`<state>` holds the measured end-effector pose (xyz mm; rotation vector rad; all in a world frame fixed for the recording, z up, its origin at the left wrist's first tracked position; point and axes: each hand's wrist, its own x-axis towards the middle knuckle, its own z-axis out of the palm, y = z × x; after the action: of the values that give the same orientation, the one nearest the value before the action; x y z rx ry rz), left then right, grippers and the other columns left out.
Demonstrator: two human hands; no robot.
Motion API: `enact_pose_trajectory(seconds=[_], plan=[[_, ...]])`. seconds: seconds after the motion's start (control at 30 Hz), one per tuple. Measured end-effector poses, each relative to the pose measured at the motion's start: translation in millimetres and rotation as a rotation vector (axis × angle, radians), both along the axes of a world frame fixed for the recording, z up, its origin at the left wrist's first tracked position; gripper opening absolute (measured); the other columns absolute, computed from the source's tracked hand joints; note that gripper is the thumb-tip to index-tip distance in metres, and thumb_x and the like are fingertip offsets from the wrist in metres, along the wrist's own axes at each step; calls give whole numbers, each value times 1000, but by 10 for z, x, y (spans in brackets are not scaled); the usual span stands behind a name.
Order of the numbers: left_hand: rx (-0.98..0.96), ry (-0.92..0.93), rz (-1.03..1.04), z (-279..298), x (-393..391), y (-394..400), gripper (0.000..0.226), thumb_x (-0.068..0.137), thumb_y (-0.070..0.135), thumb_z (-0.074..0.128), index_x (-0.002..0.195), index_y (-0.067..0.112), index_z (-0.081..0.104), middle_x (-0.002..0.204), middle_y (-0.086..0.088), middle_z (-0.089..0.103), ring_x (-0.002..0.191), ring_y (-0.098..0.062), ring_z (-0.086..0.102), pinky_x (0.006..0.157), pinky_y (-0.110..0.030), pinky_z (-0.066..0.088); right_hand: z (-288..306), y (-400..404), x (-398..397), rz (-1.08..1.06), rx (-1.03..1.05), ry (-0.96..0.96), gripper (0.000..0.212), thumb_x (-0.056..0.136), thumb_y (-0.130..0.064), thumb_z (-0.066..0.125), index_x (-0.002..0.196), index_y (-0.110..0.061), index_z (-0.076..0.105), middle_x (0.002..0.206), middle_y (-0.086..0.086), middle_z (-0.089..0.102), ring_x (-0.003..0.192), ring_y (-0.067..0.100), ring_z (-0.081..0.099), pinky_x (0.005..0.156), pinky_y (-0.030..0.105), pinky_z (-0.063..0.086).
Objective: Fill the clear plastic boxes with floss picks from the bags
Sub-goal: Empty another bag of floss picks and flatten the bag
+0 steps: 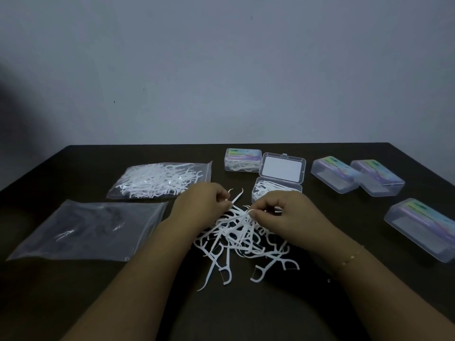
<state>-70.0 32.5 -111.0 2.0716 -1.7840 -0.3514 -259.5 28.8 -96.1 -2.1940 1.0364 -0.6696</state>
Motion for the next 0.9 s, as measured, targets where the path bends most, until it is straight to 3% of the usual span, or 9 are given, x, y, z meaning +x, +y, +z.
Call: enact_pose_trajectory(seconds=[0.17,0.27,0.4,0.5,0.63,0.8,0.9], plan=[[18,45,7,13,28,14,20,87,24,62,105,31,70,83,17,64,81,-7,61,82,-31,52,18,36,-1,-25,44,-106,13,84,-23,69,82,-36,70,86,-5,72,83,10,64,75,20,50],[35,54,6,27,26,16,18,88,24,60,100,30,72,79,15,64,78,-7,62,77,-29,52,58,47,-12,-5,96,-150,16,83,-19,70,83,-35,70,87,0,72,76,5,63,63,12,47],[66,5,-13,23,12,24,32,96,36,47,85,17,70,68,2,63,57,-12,52,54,-28,41,116,42,-49,-3,206,-263,25,82,-12,69,92,-35,67,86,-7,69,70,-3,59,66,8,48],[116,4,-47,29,-1,41,36,96,48,44,88,22,67,67,6,58,62,-9,53,60,-28,42,141,45,-83,-19,323,-408,33,81,-6,68,101,-32,66,83,4,66,73,6,61,69,11,51],[143,49,-89,45,22,66,21,86,49,61,96,33,69,84,14,65,79,-3,60,78,-32,53,156,52,-86,-38,403,-473,24,81,-6,67,90,-28,72,89,0,73,80,9,68,68,15,53],[157,106,-122,69,24,74,15,87,37,65,99,30,70,82,17,64,80,0,60,77,-25,52,142,-15,-113,-78,433,-526,21,80,-4,67,76,-24,74,83,1,74,74,11,67,66,22,48],[144,101,-107,72,18,75,16,90,34,60,99,29,72,83,18,64,79,-1,61,75,-26,53,157,-74,-158,-133,408,-574,17,80,-6,66,76,-21,72,77,2,72,63,10,57,58,22,44]])
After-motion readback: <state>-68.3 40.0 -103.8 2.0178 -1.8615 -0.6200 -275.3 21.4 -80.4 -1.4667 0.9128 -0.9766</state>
